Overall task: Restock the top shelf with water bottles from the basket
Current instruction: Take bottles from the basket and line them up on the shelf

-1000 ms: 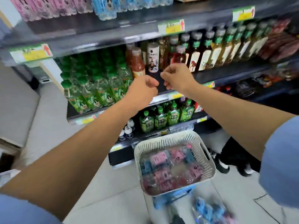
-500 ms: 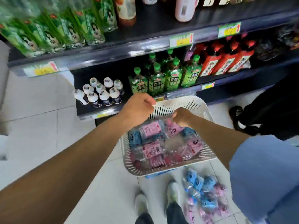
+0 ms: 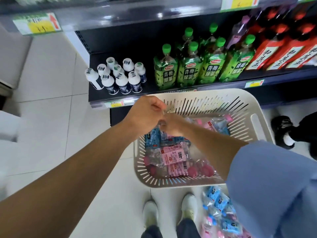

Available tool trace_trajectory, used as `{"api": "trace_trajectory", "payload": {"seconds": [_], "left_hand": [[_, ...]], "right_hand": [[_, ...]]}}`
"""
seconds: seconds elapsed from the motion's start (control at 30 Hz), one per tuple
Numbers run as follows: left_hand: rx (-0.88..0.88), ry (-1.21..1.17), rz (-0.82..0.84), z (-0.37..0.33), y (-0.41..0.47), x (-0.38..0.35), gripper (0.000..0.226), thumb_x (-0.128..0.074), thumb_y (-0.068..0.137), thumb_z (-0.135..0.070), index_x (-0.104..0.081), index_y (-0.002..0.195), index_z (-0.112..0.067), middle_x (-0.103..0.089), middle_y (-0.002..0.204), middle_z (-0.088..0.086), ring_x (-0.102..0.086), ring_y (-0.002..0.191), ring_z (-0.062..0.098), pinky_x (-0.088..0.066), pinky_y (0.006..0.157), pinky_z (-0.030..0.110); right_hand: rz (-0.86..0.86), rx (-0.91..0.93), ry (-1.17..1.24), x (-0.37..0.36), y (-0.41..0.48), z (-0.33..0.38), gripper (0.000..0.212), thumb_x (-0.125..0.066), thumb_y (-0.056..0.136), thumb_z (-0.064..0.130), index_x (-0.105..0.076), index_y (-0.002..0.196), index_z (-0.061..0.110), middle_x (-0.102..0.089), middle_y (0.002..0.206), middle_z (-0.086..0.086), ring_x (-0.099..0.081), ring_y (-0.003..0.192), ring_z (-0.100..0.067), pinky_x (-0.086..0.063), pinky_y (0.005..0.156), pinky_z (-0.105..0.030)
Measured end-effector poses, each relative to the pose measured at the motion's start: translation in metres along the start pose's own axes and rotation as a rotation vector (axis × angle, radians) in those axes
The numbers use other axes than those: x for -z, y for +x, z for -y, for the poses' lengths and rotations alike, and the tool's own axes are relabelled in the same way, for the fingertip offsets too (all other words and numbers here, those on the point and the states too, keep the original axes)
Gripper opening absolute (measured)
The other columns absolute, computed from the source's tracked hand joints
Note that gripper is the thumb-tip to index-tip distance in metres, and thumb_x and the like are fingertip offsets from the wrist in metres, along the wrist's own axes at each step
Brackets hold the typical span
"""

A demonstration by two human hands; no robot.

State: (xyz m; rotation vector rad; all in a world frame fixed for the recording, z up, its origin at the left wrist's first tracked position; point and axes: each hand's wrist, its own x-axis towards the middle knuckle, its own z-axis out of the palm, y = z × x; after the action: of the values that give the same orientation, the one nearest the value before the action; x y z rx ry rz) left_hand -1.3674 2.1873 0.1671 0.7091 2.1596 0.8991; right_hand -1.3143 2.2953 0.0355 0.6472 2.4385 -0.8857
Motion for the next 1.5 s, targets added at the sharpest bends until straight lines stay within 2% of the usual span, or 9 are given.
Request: {"api": "trace_trajectory", "payload": {"seconds": [0.23, 0.43, 0.6, 0.7, 0.87, 1.0, 1.23, 1.33, 1.5], "left_hand": [[0.042, -0.061, -0.028, 0.018, -0.003, 0.003, 0.023, -0.049, 0.091, 0.002, -0.066, 0.099, -0.012, -0.058, 0.084, -0.009, -0.052, 0.069, -0.003, -0.038, 0.054, -0.006], [0.039, -0.097, -0.026, 0.027, -0.005, 0.009, 0.023, -0.049, 0.091, 0.002, -0.064, 0.095, -0.015, -0.060, 0.081, -0.009, -0.054, 0.067, 0.001, -0.040, 0.052, -0.002], [0.038, -0.108, -0.008, 0.027, -0.009, 0.007, 0.021, -0.050, 0.091, 0.000, -0.065, 0.095, -0.014, -0.059, 0.079, -0.009, -0.055, 0.068, 0.007, -0.039, 0.048, 0.002], [0.031, -0.116, -0.009, 0.015, -0.013, 0.012, 0.019, -0.050, 0.091, -0.002, -0.065, 0.095, -0.013, -0.059, 0.077, -0.011, -0.054, 0.065, 0.003, -0.039, 0.048, 0.001], [0.018, -0.178, -0.064, -0.038, -0.028, 0.040, 0.019, -0.051, 0.091, 0.001, -0.064, 0.087, -0.013, -0.057, 0.077, -0.008, -0.051, 0.064, 0.003, -0.040, 0.047, 0.004], [-0.045, -0.221, -0.116, -0.101, -0.052, 0.081, 0.025, -0.052, 0.088, 0.001, -0.062, 0.077, -0.019, -0.061, 0.075, 0.000, -0.052, 0.069, 0.019, -0.038, 0.055, 0.021], [-0.177, -0.219, -0.331, -0.199, -0.113, 0.167, 0.016, -0.054, 0.088, -0.004, -0.064, 0.098, -0.011, -0.059, 0.080, 0.001, -0.048, 0.061, 0.009, -0.040, 0.048, 0.014], [-0.241, -0.276, -0.448, -0.238, -0.137, 0.199, 0.017, -0.057, 0.086, -0.003, -0.062, 0.101, -0.010, -0.056, 0.079, -0.001, -0.046, 0.060, 0.008, -0.035, 0.051, 0.019], [-0.322, -0.257, -0.526, -0.281, -0.170, 0.232, 0.016, -0.056, 0.086, -0.005, -0.060, 0.099, -0.015, -0.058, 0.084, -0.003, -0.050, 0.064, 0.008, -0.043, 0.051, 0.015]], "right_hand": [[0.047, 0.165, -0.233, -0.021, -0.003, 0.028, 0.012, -0.051, 0.096, 0.023, -0.054, 0.096, 0.011, -0.057, 0.086, -0.004, -0.054, 0.086, -0.021, -0.043, 0.077, -0.031], [0.076, 0.041, -0.650, -0.033, 0.016, 0.021, 0.071, -0.071, 0.079, 0.024, -0.039, 0.142, 0.017, -0.042, 0.143, -0.013, -0.035, 0.132, -0.034, -0.027, 0.110, -0.050], [0.036, 0.052, -0.600, -0.010, -0.004, 0.006, 0.075, -0.061, 0.085, 0.001, -0.025, 0.147, 0.022, -0.053, 0.134, -0.011, -0.054, 0.119, -0.029, -0.043, 0.101, -0.044], [0.022, -0.016, -0.378, 0.012, -0.013, 0.019, 0.064, -0.065, 0.083, 0.006, -0.037, 0.140, 0.013, -0.062, 0.119, -0.012, -0.063, 0.097, -0.023, -0.053, 0.079, -0.030], [-0.069, 0.004, -0.058, 0.090, -0.055, 0.058, 0.089, -0.082, 0.067, 0.020, -0.033, 0.142, 0.016, -0.057, 0.128, -0.006, -0.056, 0.114, -0.027, -0.047, 0.090, -0.033], [-0.232, 0.004, 0.212, 0.179, -0.123, 0.094, 0.061, -0.080, 0.070, 0.017, -0.055, 0.125, 0.011, -0.063, 0.117, -0.008, -0.062, 0.103, -0.026, -0.053, 0.089, -0.036], [-0.544, 0.025, 0.821, 0.312, -0.231, 0.146, 0.024, -0.073, 0.076, 0.017, -0.056, 0.094, 0.015, -0.059, 0.076, -0.005, -0.053, 0.063, -0.015, -0.041, 0.055, -0.022], [-0.540, 0.086, 1.171, 0.353, -0.263, 0.170, 0.004, -0.064, 0.080, 0.020, -0.062, 0.082, 0.020, -0.062, 0.065, 0.002, -0.056, 0.055, -0.010, -0.038, 0.044, -0.017], [-0.218, 0.352, 1.791, 0.389, -0.303, 0.216, 0.014, -0.059, 0.075, 0.018, -0.063, 0.088, 0.016, -0.067, 0.085, -0.005, -0.063, 0.078, -0.019, -0.050, 0.063, -0.024]]}}
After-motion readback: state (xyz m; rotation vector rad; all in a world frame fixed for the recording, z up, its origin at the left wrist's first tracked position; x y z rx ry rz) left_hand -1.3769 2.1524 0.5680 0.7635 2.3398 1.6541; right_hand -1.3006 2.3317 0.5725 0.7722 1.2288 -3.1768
